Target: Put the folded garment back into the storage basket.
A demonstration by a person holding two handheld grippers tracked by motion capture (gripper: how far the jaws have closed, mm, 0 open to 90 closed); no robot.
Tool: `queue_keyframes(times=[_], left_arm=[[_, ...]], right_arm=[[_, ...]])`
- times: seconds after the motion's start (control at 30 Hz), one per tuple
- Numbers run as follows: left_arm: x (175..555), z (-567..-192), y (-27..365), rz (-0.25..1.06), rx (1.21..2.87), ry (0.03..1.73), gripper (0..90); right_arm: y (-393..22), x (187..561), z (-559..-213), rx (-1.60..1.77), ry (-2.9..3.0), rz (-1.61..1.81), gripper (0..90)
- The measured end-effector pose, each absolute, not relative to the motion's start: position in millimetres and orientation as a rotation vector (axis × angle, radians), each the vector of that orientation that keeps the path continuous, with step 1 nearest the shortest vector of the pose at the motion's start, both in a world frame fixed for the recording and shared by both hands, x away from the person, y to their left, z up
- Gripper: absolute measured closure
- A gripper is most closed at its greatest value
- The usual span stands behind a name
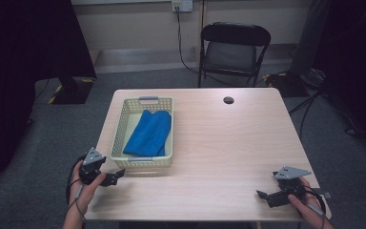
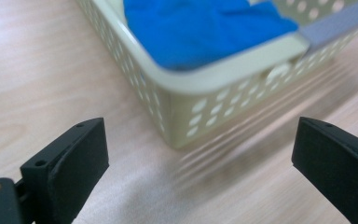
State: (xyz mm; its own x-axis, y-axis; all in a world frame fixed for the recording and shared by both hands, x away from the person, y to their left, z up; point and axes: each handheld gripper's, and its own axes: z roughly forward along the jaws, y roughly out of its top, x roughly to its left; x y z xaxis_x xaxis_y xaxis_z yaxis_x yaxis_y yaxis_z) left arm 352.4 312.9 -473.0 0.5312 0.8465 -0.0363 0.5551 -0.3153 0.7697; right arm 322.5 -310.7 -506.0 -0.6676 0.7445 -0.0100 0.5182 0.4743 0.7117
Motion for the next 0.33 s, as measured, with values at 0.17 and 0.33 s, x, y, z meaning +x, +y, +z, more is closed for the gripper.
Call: queue_keyframes(times=[0.17, 0.33], left_arm=[[353.5, -482.1, 312.0, 0.477, 2.078, 1.138, 3.3], [354.1, -487.7, 308.5, 0.425, 2.13, 1.122, 3.4]], right_arm=[[-310.7, 322.5, -506.0, 1.069, 2.407, 1.0, 0.0], [-310.7, 322.5, -506.0, 1.069, 2.407, 1.0, 0.0]])
